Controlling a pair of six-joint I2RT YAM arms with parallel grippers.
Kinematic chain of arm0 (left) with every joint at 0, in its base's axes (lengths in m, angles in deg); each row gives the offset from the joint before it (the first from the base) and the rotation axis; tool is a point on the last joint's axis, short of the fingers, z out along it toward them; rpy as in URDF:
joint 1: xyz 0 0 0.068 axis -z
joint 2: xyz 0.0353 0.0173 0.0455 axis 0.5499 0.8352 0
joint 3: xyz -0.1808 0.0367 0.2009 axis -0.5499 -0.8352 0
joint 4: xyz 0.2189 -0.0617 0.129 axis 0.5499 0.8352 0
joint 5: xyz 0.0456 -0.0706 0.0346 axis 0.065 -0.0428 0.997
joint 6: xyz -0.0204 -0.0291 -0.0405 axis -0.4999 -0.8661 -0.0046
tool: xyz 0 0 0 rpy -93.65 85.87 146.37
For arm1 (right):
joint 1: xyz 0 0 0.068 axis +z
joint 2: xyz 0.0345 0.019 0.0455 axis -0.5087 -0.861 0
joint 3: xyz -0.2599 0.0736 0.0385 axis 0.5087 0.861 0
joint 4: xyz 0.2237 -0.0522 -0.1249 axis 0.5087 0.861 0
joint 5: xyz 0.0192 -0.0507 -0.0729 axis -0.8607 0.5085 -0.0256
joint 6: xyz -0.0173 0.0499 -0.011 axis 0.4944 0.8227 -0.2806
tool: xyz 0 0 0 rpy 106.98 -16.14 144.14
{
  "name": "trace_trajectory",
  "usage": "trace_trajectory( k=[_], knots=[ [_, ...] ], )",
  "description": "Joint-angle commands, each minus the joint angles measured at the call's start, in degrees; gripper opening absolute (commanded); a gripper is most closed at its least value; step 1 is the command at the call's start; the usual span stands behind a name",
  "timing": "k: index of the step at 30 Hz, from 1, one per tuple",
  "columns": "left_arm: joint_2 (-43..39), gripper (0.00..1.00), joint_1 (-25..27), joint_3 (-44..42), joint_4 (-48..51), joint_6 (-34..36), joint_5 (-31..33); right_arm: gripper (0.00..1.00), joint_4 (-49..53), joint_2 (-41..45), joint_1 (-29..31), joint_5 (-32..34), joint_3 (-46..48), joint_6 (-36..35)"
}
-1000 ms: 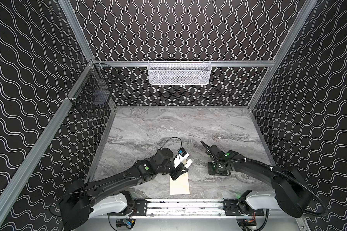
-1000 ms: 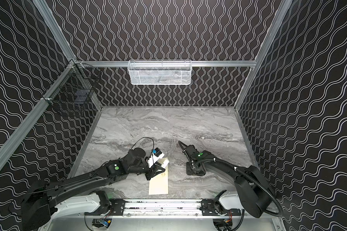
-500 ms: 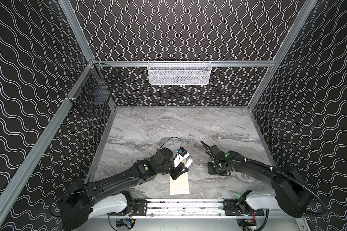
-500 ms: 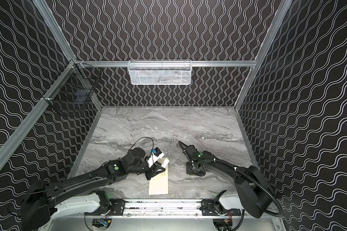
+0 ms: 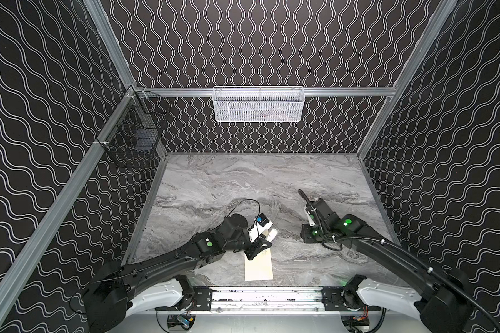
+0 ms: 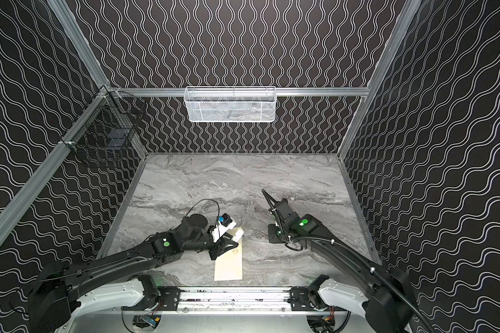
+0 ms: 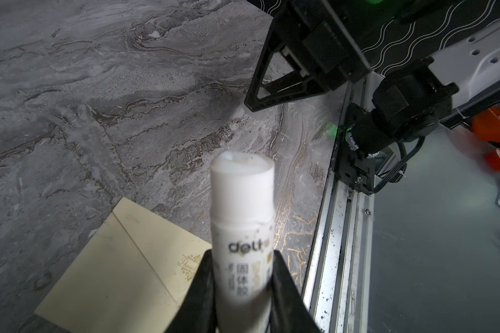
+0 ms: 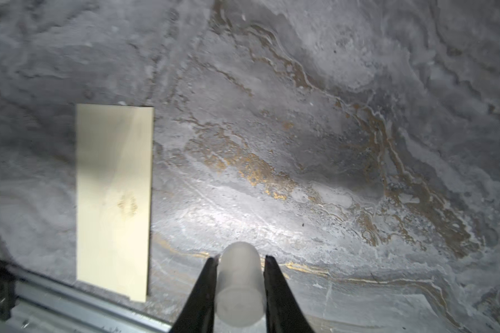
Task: Place the letter into the envelope and seal it
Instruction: 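Close the right gripper on the translucent cap and lift it, then carry the cap in the right gripper to the glue stick's top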
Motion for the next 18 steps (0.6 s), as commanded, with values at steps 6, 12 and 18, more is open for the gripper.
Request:
trace_trajectory(
  k=[6,12,18],
  knots=[
    [-0.2,0.0,-0.1,2.9,-1.0,4.7,-0.6,0.17,2.3,8.7,0.1,-11.8,-4.5,-9.0],
    [0.1,0.0,-0.1,4.0,-0.7,5.6,-1.6,0.16,-4.5,14.1,0.1,-19.6,-4.2,-9.6],
    [0.3,0.0,-0.1,4.6,-1.5,5.7,-3.8,0.16,-11.8,15.6,0.4,-26.6,-3.3,-9.6]
  ],
)
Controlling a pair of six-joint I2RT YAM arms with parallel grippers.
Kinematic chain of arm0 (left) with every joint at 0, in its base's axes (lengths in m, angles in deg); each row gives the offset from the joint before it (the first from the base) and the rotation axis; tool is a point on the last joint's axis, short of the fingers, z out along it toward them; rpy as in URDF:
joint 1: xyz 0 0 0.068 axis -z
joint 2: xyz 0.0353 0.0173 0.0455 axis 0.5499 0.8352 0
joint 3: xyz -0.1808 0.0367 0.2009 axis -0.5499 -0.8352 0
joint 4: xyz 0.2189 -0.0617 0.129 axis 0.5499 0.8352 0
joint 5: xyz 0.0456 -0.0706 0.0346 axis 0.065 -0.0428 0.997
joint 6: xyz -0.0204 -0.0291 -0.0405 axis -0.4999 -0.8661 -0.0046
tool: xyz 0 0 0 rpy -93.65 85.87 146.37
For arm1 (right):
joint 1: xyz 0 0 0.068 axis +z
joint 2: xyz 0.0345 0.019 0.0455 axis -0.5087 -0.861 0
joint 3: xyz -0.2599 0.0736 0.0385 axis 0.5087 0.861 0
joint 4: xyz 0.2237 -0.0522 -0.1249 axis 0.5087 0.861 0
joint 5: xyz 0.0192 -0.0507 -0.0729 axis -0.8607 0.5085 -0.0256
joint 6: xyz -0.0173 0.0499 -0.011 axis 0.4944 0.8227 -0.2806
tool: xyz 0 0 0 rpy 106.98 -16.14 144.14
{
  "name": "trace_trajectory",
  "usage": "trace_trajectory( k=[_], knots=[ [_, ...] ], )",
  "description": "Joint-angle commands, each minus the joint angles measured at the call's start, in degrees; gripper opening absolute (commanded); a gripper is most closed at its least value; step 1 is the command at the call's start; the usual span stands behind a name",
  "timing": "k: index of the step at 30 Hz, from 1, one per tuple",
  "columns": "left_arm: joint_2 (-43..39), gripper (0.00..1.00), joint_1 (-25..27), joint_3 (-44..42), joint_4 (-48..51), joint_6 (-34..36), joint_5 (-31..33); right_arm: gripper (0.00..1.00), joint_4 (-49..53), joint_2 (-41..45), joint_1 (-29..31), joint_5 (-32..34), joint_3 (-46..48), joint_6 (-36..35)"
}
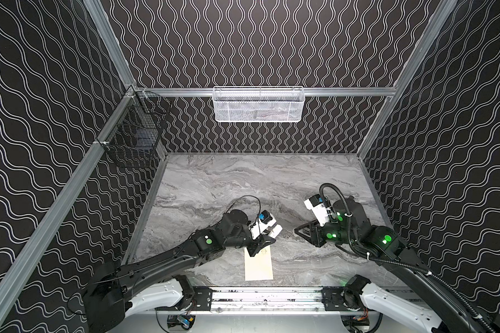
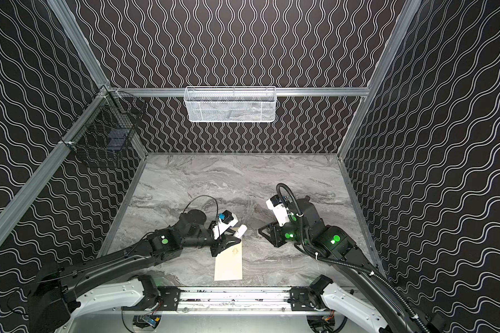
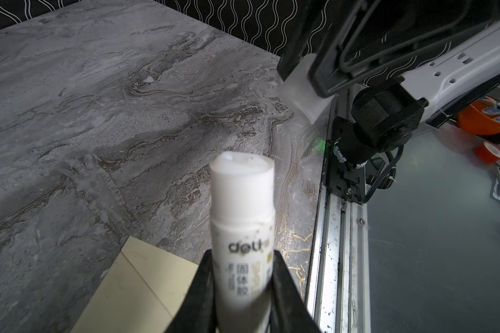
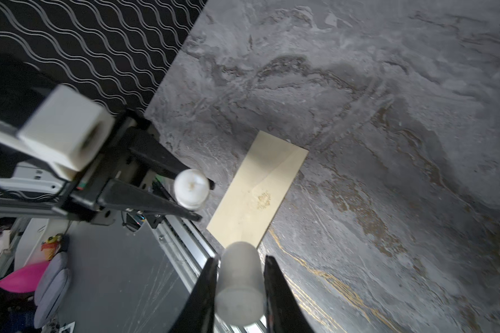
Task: Place the letter into the envelope and seal it
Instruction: 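Carry the cap in the right gripper to the glue stick's top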
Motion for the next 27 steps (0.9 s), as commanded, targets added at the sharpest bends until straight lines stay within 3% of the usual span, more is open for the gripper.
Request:
trace_trajectory(
  k=[1,27],
  knots=[
    [0.4,0.0,-0.1,1.0,-1.6,1.4,-2.2,0.16,-7.2,0.2,0.3,-5.8,0.3,-0.3],
    [-1.5,0.0,0.2,0.6,-3.4,0.3,-7.9,0.16,-13.4,-5.3,3.2,-5.9,1.3,0.1]
  ],
)
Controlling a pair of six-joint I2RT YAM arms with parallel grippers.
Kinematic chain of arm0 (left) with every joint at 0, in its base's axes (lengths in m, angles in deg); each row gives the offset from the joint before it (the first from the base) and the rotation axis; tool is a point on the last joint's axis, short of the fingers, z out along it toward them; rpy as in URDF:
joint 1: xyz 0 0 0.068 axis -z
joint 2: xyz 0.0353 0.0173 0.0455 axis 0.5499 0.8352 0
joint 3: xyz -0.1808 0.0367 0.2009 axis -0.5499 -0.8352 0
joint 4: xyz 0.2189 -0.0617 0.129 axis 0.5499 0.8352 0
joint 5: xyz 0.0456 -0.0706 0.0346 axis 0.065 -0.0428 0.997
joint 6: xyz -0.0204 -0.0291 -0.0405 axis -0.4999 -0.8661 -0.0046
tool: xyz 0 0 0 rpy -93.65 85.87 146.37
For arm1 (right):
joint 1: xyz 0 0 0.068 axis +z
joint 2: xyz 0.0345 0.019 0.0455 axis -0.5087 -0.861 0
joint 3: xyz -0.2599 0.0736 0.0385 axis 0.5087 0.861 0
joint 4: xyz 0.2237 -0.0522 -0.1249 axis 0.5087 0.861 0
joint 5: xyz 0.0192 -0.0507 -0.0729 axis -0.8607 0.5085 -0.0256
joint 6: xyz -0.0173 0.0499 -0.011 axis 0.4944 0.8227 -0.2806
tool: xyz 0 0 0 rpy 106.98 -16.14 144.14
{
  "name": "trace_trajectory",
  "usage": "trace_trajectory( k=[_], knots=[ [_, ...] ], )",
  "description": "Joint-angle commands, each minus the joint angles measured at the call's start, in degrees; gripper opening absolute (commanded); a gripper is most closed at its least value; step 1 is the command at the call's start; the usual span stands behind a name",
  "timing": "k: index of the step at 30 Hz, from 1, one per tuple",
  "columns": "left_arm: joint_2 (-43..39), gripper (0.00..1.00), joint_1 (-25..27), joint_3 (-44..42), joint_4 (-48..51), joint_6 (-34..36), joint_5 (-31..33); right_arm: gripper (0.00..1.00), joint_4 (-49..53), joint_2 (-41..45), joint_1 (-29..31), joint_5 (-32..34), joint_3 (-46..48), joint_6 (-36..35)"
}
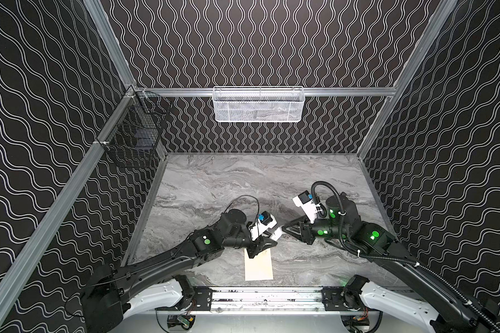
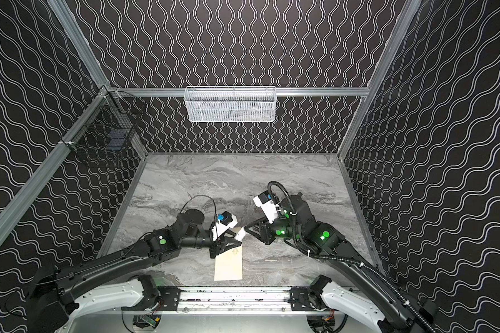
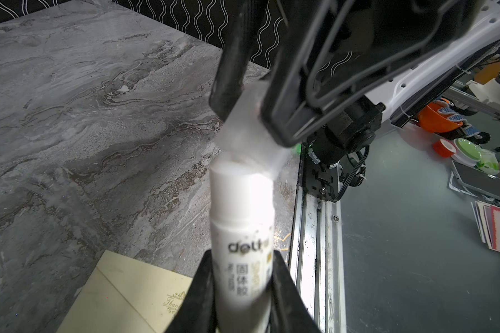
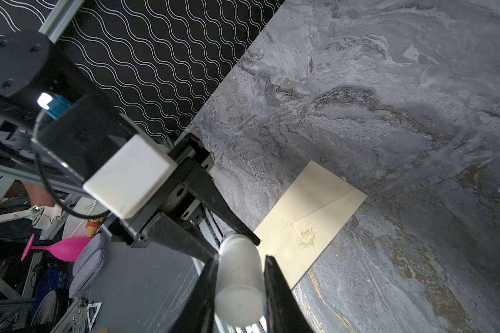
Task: Place the letter into the envelope and seal it
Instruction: 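Carry the cap in the right gripper to the glue stick's top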
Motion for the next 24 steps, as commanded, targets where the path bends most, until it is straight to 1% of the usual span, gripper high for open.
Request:
trace_trajectory(
  k=[1,10,13,16,18,22,24],
  knots=[
    [-0.5,0.0,0.3,0.2,-3.4,0.7,-2.9,0.16,-1.2,-0.8,0.2,-0.5,0.2,-0.1],
    [-1.5,0.0,1.2,0.7,-2.4,2.7,-2.9,0.16,2.2,-3.9,0.2,-5.3,-1.0,-3.0],
    [-1.7,0.0,2.2,0.9,-1.9,3.9,-2.9,0.16,3.6,-4.7,0.2,-7.1,-2.1,-4.7],
    [-2.6,0.0,3.2,0.7,-1.7,4.8,-2.3,0.16,5.9,-6.3,0.1,-10.2,-3.8,-7.1],
    [-3.3,0.0,3.4,0.8,-1.6,5.1,-1.8,0.16,7.5,-7.5,0.2,-13.7,-4.8,-9.0],
    [-4.7,0.0,3.5,1.4,-1.3,4.9,-1.1,0.16,10.5,-8.7,0.2,-15.7,-5.9,-10.3],
    [-4.9,0.0,3.5,2.1,-1.1,4.4,-1.2,0.16,9.9,-8.2,0.3,-16.5,-5.9,-9.8]
  ],
)
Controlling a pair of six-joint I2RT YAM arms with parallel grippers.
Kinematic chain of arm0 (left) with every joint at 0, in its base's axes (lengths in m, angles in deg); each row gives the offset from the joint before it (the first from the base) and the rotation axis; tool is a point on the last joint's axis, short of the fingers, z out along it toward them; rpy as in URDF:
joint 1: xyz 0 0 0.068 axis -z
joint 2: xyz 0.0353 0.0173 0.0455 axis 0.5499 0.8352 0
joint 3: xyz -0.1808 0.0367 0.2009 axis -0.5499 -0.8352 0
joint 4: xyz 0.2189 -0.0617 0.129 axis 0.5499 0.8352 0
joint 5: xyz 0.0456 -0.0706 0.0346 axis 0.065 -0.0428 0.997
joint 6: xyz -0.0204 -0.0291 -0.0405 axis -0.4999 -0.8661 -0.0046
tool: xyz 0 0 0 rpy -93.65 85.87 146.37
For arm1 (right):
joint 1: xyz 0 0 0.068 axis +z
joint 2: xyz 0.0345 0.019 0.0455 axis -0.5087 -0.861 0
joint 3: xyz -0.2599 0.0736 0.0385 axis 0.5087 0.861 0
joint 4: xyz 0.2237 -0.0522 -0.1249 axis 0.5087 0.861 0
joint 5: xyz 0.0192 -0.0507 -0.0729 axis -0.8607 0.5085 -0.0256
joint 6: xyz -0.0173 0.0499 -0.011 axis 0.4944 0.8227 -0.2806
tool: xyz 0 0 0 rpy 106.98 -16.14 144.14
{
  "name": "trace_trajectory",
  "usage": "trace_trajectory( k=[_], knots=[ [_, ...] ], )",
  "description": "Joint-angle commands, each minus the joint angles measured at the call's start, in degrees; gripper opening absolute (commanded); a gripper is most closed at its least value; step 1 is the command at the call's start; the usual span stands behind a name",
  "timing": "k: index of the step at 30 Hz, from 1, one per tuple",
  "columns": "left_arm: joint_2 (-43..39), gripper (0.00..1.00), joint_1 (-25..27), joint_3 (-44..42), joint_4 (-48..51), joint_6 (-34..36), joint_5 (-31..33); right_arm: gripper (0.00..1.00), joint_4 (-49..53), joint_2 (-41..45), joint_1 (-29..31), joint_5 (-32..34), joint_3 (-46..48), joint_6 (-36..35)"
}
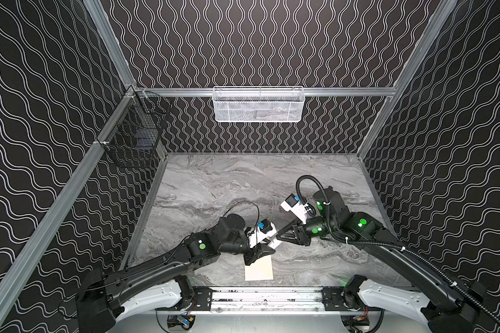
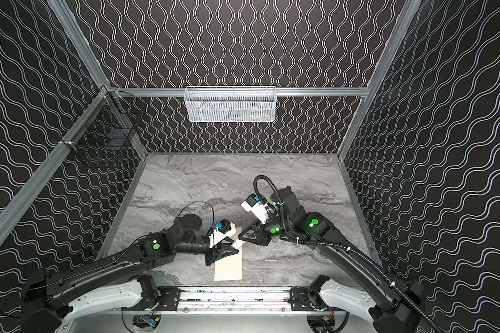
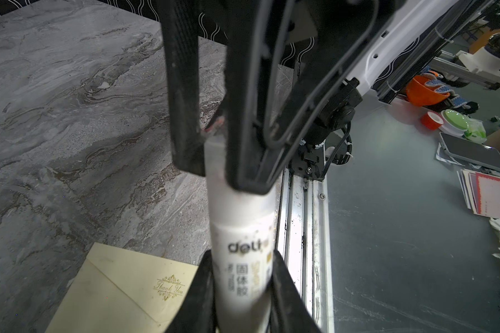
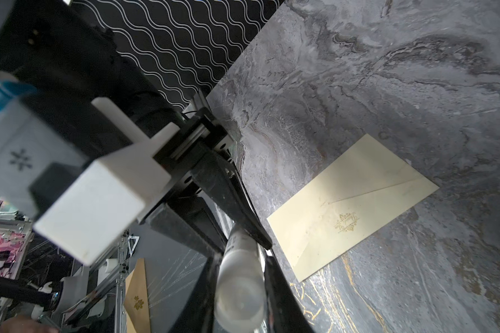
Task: Place the letter into the envelope and seal it
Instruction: 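Carry the cap in the right gripper to the glue stick's top, then press the cap onto the glue stick with the right gripper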
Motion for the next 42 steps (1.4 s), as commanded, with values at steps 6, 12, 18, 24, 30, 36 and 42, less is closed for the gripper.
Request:
trace_trajectory(
  k=[6,12,18,24,30,36,42],
  knots=[
    [-1.2,0.0,0.2,0.9,-9.2,0.9,-1.2,0.16,1.1,0.9,0.3,-1.9,0.2,-1.1],
    [-0.8,0.0,0.2,1.0,-10.8,0.3,-0.5,0.15,-0.9,-0.3,1.6,-1.4,1.0,0.1],
    [-1.4,0.0,0.1,1.3,-10.6,0.7,1.7,0.15,-4.0,-1.5,3.5,-2.1,3.1,1.9],
    [-1.8,0.0,0.0,0.3,-12.8,0.3,2.4,0.15,-5.9,-2.1,4.9,-2.9,5.1,3.1],
    [-1.4,0.0,-0.3,0.3,-11.7,0.1,1.8,0.19,-4.5,-2.9,5.3,-1.4,2.7,1.6],
    [-2.2,0.0,-0.5,-2.6,-12.0,-1.7,0.5,0.42,1.6,-2.3,4.0,4.0,-4.2,-3.2],
    [-2.0,0.0,-0.5,-4.0,-15.8,-5.8,-4.8,0.74,2.9,2.9,3.3,11.3,-9.3,-8.0]
  ],
)
